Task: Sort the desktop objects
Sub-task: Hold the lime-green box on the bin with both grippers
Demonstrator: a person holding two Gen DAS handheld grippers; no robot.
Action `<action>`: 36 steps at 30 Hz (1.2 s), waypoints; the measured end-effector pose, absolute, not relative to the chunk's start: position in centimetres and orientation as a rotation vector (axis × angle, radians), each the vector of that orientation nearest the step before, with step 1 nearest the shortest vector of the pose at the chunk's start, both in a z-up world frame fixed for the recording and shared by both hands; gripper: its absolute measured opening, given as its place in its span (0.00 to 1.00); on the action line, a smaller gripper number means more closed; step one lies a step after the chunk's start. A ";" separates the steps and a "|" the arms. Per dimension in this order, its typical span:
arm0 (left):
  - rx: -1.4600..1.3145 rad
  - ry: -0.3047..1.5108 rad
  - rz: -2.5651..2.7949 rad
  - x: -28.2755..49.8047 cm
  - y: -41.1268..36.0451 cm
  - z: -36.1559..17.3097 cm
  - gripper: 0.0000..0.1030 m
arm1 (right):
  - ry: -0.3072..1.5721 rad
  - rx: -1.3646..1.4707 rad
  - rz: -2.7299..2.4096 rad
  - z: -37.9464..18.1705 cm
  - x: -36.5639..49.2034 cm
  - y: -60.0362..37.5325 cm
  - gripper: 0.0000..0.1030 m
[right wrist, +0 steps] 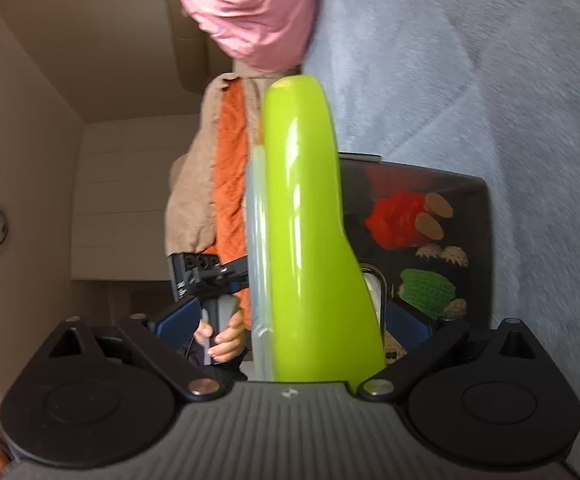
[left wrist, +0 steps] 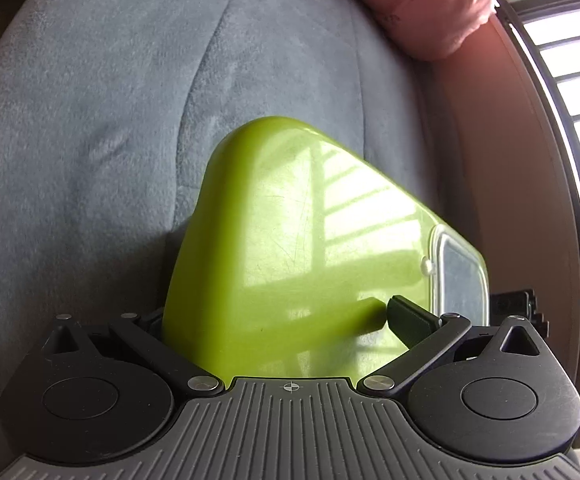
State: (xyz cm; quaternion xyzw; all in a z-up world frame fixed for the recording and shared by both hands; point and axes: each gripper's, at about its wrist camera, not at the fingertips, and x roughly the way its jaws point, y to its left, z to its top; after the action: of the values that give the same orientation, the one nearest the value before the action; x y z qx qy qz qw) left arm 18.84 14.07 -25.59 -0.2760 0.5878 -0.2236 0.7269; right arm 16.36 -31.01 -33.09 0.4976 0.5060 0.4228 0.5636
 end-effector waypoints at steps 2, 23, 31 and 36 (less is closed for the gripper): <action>-0.603 1.290 -0.482 19.6 13.8 -25.4 1.00 | 1.180 1.167 1.018 -33.0 17.2 -31.0 1.00; -0.607 1.216 -0.433 21.8 14.0 -22.2 1.00 | 1.294 0.779 0.647 -28.5 23.8 -30.7 0.97; -0.551 1.197 -0.403 17.9 13.7 -21.5 1.00 | 1.139 0.622 0.464 -25.4 20.0 -28.4 0.95; -0.601 1.211 -0.412 15.3 15.1 -21.7 1.00 | 1.132 0.588 0.469 -24.2 19.1 -27.9 0.96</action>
State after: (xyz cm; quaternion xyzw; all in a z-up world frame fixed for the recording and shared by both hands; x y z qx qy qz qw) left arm 15.32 15.10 -21.69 -0.2762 0.5564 -0.1893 0.7604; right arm 19.14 -27.87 -24.21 0.2718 0.5235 0.2167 0.7779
